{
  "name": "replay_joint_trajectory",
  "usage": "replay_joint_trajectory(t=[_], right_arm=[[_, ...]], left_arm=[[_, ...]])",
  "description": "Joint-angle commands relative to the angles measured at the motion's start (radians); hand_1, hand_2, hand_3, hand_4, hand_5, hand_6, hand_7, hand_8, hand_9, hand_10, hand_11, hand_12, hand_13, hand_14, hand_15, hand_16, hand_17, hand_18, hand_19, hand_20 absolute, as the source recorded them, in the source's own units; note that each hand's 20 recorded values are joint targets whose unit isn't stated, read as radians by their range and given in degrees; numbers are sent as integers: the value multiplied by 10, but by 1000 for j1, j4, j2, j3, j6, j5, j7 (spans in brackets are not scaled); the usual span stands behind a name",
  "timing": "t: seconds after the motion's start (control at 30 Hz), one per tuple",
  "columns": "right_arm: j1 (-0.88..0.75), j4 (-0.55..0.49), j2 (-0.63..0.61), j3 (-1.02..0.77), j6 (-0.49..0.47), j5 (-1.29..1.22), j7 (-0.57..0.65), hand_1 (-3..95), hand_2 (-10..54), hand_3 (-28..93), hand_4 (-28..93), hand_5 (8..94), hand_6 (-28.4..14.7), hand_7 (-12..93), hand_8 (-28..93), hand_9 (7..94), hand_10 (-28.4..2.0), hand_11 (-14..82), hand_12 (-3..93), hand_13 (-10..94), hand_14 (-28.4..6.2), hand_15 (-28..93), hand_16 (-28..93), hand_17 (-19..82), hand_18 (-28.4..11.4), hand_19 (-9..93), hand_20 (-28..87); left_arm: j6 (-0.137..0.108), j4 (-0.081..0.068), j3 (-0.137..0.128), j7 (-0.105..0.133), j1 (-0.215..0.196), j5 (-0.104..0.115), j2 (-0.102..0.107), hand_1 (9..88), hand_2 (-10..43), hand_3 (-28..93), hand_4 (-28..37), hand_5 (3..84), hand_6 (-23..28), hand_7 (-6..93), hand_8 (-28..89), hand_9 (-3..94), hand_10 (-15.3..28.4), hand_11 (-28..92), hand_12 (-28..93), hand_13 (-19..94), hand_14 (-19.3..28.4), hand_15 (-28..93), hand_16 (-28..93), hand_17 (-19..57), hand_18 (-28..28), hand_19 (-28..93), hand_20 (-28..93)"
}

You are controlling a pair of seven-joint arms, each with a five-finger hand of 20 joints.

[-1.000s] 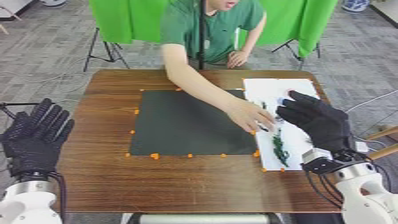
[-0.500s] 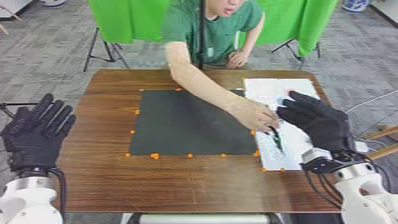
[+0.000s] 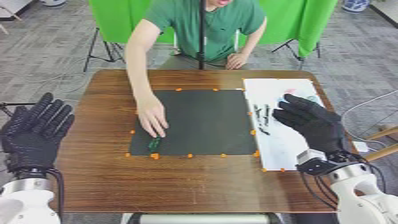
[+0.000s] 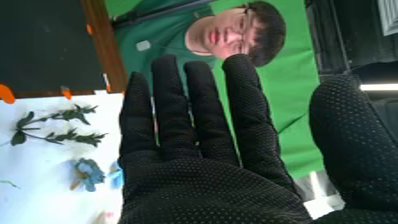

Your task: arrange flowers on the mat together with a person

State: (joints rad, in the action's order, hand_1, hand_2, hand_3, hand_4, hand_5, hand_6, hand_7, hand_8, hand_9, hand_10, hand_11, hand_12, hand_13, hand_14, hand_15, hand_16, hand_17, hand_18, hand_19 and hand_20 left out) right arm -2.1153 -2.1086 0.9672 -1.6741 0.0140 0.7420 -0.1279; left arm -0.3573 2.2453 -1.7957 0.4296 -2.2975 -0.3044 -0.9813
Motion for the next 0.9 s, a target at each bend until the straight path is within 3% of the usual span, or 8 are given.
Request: replay_joint_trajectory(t=[0.03,0.13,0.2,0.37,0.5,0.57,0.77,0.9], right_arm=[[2,-25,-31,-1,96,59,20,200,63,787,-184,457,-24,209,-110,459,-158,81,187,391,-138,182,252,159,-155,318,191],[-15,-40,-35,-41,99,195,93,205,43,787,-187,398,-39,205,-111,410,-168,81,191,343,-142,188,248,153,-153,331,187],[-38,-42,-29,-97,21,328,138,208,33,783,-190,372,-46,195,-108,384,-174,81,191,310,-145,179,238,146,-149,331,177],[-76,-88,-48,-137,82,726,275,216,13,771,-192,351,-53,166,-93,334,-182,52,187,240,-150,117,214,106,-145,328,149],[-111,-121,-84,-158,112,1024,445,216,5,765,-190,347,-55,159,-89,326,-183,45,191,229,-153,108,215,96,-146,338,137],[-127,-131,-82,-189,42,1096,508,221,0,762,-189,336,-58,153,-87,320,-186,43,193,224,-155,108,216,95,-146,343,133],[-133,-121,-130,-145,19,1384,720,240,-34,760,-186,301,-70,122,-71,296,-193,31,199,196,-168,120,211,74,-152,383,117],[-126,-103,-148,-121,48,1438,791,244,-53,754,-192,307,-71,119,-70,310,-196,39,201,206,-174,137,213,68,-164,418,117]], left_arm=[[3,8,-19,7,-18,-3,1,183,139,789,-283,438,73,137,-96,361,148,166,75,255,143,271,-67,-50,161,378,138],[6,12,-25,2,-32,-3,-5,183,140,790,-283,438,73,138,-96,362,148,165,76,256,143,271,-67,-50,161,378,138],[1,13,-22,2,-36,-3,-6,183,139,791,-283,438,73,139,-96,362,148,166,77,257,144,273,-66,-50,162,378,139],[7,5,-18,2,-31,-6,-22,189,135,795,-283,441,73,142,-96,366,149,168,78,263,144,278,-66,-50,163,380,139],[1,9,-22,3,-41,-9,-18,193,132,797,-283,441,73,143,-96,367,148,169,79,266,144,281,-67,-51,164,382,140],[3,9,-20,4,-45,-7,-22,195,131,798,-283,442,74,144,-97,368,149,170,80,268,146,283,-67,-51,164,383,140],[-3,16,-25,-1,-64,-7,-27,199,127,800,-283,443,74,145,-97,370,150,170,81,270,147,287,-67,-51,165,384,140],[5,12,-26,-2,-61,-4,-23,199,127,800,-283,443,73,147,-98,371,151,171,82,273,149,290,-67,-51,165,385,139]])
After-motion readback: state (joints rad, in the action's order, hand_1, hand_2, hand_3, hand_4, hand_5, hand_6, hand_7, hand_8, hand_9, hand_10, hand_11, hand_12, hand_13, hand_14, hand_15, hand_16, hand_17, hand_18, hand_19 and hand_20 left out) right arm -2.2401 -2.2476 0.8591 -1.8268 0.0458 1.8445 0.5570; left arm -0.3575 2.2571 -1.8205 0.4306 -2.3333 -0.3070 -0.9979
